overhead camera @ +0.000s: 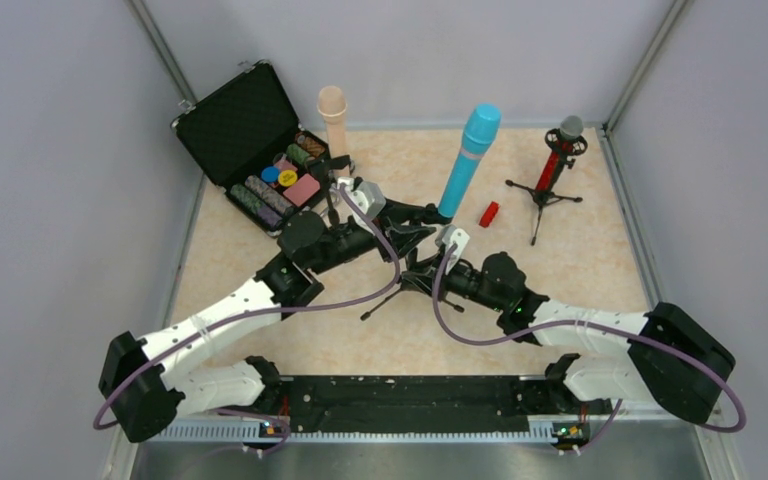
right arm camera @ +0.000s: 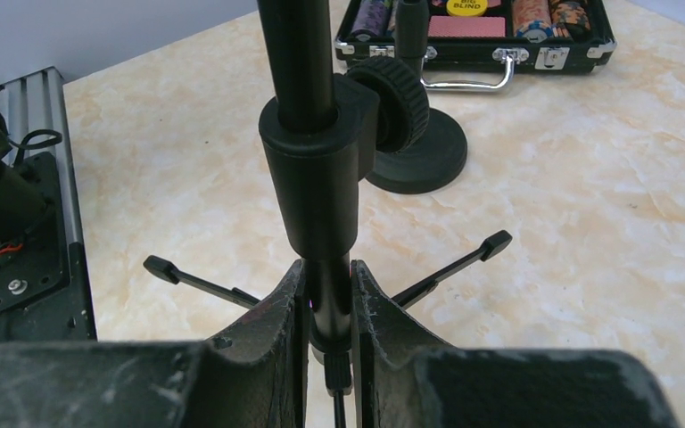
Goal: Attach the microphones to the stand
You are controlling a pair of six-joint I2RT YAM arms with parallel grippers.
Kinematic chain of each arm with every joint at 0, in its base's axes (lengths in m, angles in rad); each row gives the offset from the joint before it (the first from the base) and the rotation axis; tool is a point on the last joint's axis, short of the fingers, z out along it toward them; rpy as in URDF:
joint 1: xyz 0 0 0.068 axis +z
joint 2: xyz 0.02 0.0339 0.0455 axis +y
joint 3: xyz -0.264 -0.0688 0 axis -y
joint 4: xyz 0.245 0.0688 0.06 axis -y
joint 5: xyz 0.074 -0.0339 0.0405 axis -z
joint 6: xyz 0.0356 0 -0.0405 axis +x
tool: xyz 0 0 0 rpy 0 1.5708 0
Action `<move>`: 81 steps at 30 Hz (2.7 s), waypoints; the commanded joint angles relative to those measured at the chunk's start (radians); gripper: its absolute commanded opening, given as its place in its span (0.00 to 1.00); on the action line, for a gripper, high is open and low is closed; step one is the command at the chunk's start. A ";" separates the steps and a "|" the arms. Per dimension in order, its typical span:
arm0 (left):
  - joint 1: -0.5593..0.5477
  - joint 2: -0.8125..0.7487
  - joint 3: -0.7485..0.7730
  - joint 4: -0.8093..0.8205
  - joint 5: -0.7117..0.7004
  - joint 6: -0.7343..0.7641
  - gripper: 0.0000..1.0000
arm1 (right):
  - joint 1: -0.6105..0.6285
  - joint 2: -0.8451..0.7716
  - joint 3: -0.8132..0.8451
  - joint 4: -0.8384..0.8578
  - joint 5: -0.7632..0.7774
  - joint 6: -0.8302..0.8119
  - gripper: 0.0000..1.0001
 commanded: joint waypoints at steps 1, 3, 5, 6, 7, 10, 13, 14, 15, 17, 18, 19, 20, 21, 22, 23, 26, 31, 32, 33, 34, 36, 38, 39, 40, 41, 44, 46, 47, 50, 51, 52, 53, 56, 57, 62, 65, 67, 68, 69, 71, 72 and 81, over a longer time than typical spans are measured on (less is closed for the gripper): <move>-0.008 -0.039 0.156 0.275 0.062 0.057 0.00 | 0.012 0.047 -0.028 -0.166 0.049 0.038 0.00; -0.007 -0.033 0.176 0.270 0.071 0.061 0.00 | 0.012 0.050 -0.031 -0.178 0.060 0.039 0.00; -0.007 -0.032 0.189 0.269 0.072 0.063 0.00 | 0.012 0.048 -0.031 -0.188 0.073 0.039 0.00; -0.007 -0.032 0.190 0.272 0.070 0.063 0.00 | 0.012 0.045 -0.035 -0.188 0.075 0.039 0.00; -0.008 -0.033 0.187 0.279 0.067 0.062 0.00 | 0.012 0.043 -0.038 -0.186 0.077 0.039 0.00; -0.007 -0.042 0.182 0.298 0.050 0.065 0.00 | 0.012 0.046 -0.045 -0.187 0.089 0.044 0.00; -0.007 -0.050 0.188 0.316 0.030 0.056 0.00 | 0.012 0.062 -0.048 -0.200 0.109 0.051 0.00; -0.008 -0.053 0.191 0.319 0.021 0.048 0.00 | 0.012 0.067 -0.046 -0.205 0.115 0.051 0.00; -0.007 -0.053 0.197 0.320 0.017 0.041 0.00 | 0.012 0.072 -0.045 -0.209 0.119 0.051 0.00; -0.008 -0.054 0.210 0.321 0.018 0.039 0.00 | 0.012 0.083 -0.041 -0.217 0.130 0.055 0.00; -0.007 -0.056 0.216 0.321 0.019 0.035 0.00 | 0.012 0.089 -0.036 -0.224 0.133 0.057 0.00; -0.008 -0.058 0.218 0.323 0.018 0.033 0.00 | 0.013 0.094 -0.034 -0.228 0.136 0.059 0.00; -0.007 -0.057 0.217 0.335 0.017 0.029 0.00 | 0.013 0.097 -0.031 -0.233 0.139 0.060 0.00; -0.007 -0.059 0.214 0.348 0.014 0.025 0.00 | 0.013 0.101 -0.029 -0.235 0.139 0.062 0.00; -0.007 -0.061 0.211 0.359 0.012 0.023 0.00 | 0.013 0.103 -0.030 -0.236 0.139 0.062 0.00; -0.007 -0.062 0.210 0.366 0.010 0.021 0.00 | 0.014 0.105 -0.029 -0.236 0.139 0.063 0.00; -0.008 -0.065 0.203 0.375 0.006 0.025 0.00 | 0.013 0.105 -0.033 -0.235 0.143 0.064 0.00; -0.008 -0.063 0.175 0.378 -0.005 0.048 0.00 | 0.014 0.065 -0.030 -0.232 0.126 0.071 0.00; -0.008 -0.062 0.167 0.375 -0.008 0.054 0.00 | 0.014 0.045 -0.026 -0.232 0.126 0.080 0.00; -0.007 -0.061 0.153 0.375 -0.008 0.060 0.00 | 0.013 0.025 -0.018 -0.241 0.122 0.085 0.00; -0.007 -0.061 0.138 0.376 -0.011 0.070 0.00 | 0.013 0.006 -0.003 -0.250 0.117 0.089 0.00; -0.007 -0.062 0.103 0.378 -0.028 0.084 0.00 | 0.014 -0.024 0.027 -0.275 0.106 0.101 0.00; -0.007 -0.061 0.069 0.380 -0.046 0.096 0.00 | 0.014 -0.049 0.065 -0.309 0.089 0.106 0.16; -0.007 -0.060 0.050 0.380 -0.052 0.100 0.00 | 0.014 -0.061 0.082 -0.327 0.080 0.110 0.25; -0.008 -0.057 0.036 0.380 -0.056 0.103 0.00 | 0.013 -0.075 0.097 -0.338 0.075 0.115 0.37; -0.007 -0.056 0.024 0.381 -0.059 0.103 0.00 | 0.014 -0.091 0.107 -0.343 0.072 0.121 0.49; -0.008 -0.046 -0.008 0.390 -0.068 0.098 0.00 | 0.013 -0.150 0.113 -0.340 0.073 0.142 0.70; -0.007 -0.036 -0.031 0.412 -0.081 0.095 0.00 | 0.012 -0.196 0.101 -0.330 0.075 0.153 0.79; -0.008 -0.029 -0.040 0.425 -0.086 0.096 0.00 | 0.012 -0.219 0.092 -0.325 0.079 0.159 0.82; -0.007 0.007 -0.066 0.484 -0.074 0.113 0.00 | 0.008 -0.280 0.069 -0.328 0.091 0.175 0.86; -0.008 0.024 -0.074 0.516 -0.074 0.116 0.00 | 0.003 -0.300 0.057 -0.329 0.095 0.183 0.88; -0.007 0.043 -0.079 0.546 -0.079 0.118 0.00 | -0.005 -0.316 0.041 -0.329 0.097 0.196 0.88; -0.007 0.064 -0.083 0.576 -0.083 0.119 0.00 | -0.016 -0.333 0.031 -0.329 0.093 0.207 0.89; -0.007 0.124 -0.086 0.646 -0.108 0.120 0.00 | -0.068 -0.377 0.001 -0.329 0.056 0.247 0.90; -0.006 0.141 -0.083 0.661 -0.119 0.120 0.00 | -0.086 -0.389 -0.008 -0.327 0.037 0.261 0.90; -0.001 0.230 -0.065 0.707 -0.151 0.159 0.00 | -0.145 -0.436 -0.030 -0.362 0.012 0.281 0.90; 0.008 0.270 -0.054 0.718 -0.154 0.158 0.00 | -0.157 -0.452 -0.034 -0.387 0.018 0.281 0.91; 0.015 0.294 -0.053 0.729 -0.146 0.147 0.00 | -0.160 -0.463 -0.042 -0.391 0.027 0.284 0.92; 0.017 0.305 -0.058 0.747 -0.145 0.142 0.00 | -0.161 -0.469 -0.048 -0.390 0.033 0.284 0.92; 0.018 0.316 -0.065 0.766 -0.145 0.136 0.00 | -0.163 -0.474 -0.054 -0.390 0.038 0.285 0.92; 0.020 0.334 -0.075 0.798 -0.148 0.131 0.00 | -0.164 -0.482 -0.061 -0.395 0.045 0.286 0.93; 0.022 0.341 -0.080 0.802 -0.153 0.132 0.00 | -0.164 -0.485 -0.064 -0.398 0.046 0.286 0.93; 0.024 0.393 -0.128 0.868 -0.232 0.085 0.00 | -0.167 -0.475 -0.065 -0.410 0.066 0.289 0.93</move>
